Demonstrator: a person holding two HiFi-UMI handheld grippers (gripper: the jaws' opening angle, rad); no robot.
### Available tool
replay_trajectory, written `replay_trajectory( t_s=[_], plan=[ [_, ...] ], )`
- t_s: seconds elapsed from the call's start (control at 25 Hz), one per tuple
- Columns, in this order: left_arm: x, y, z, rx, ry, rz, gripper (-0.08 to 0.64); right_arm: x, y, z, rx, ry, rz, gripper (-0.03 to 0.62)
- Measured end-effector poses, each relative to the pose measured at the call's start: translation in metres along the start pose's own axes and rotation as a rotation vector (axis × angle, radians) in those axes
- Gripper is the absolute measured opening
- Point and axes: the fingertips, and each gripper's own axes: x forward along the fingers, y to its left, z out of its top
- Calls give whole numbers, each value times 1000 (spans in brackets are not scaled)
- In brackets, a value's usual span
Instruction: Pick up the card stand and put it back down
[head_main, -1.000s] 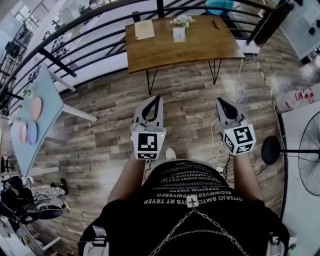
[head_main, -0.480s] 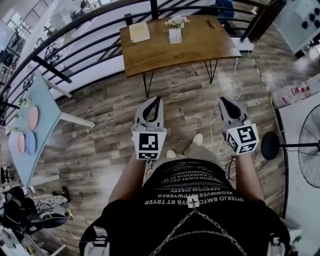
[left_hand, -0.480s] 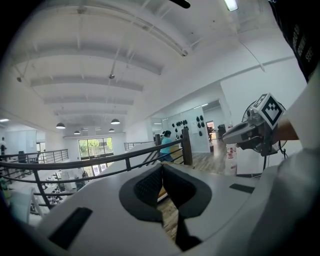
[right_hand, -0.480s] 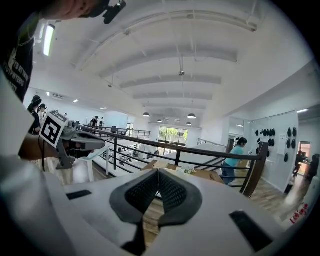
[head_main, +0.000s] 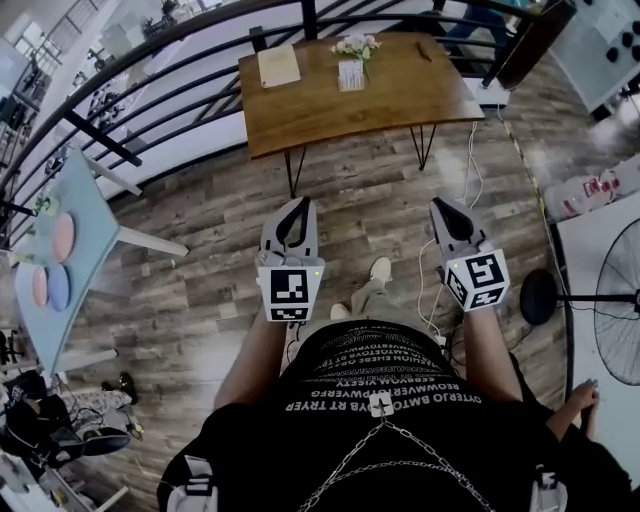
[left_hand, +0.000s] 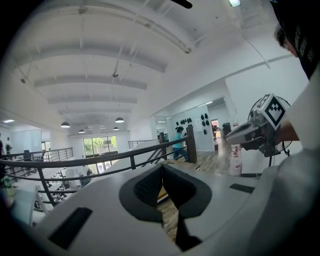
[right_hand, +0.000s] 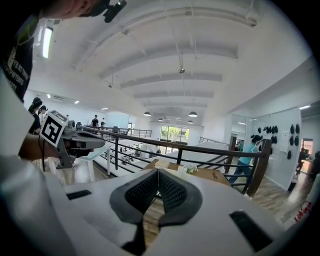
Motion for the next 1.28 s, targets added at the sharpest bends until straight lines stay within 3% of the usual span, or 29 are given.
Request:
replay_trajectory(
  t_s=[0.44, 1.28],
  plan=[
    [37, 2, -6, 20, 42, -2, 28, 33, -29, -16, 64, 14, 3, 15],
    [137, 6, -8, 1, 95, -31, 28, 105, -89, -18, 74, 61, 48, 17]
  ],
)
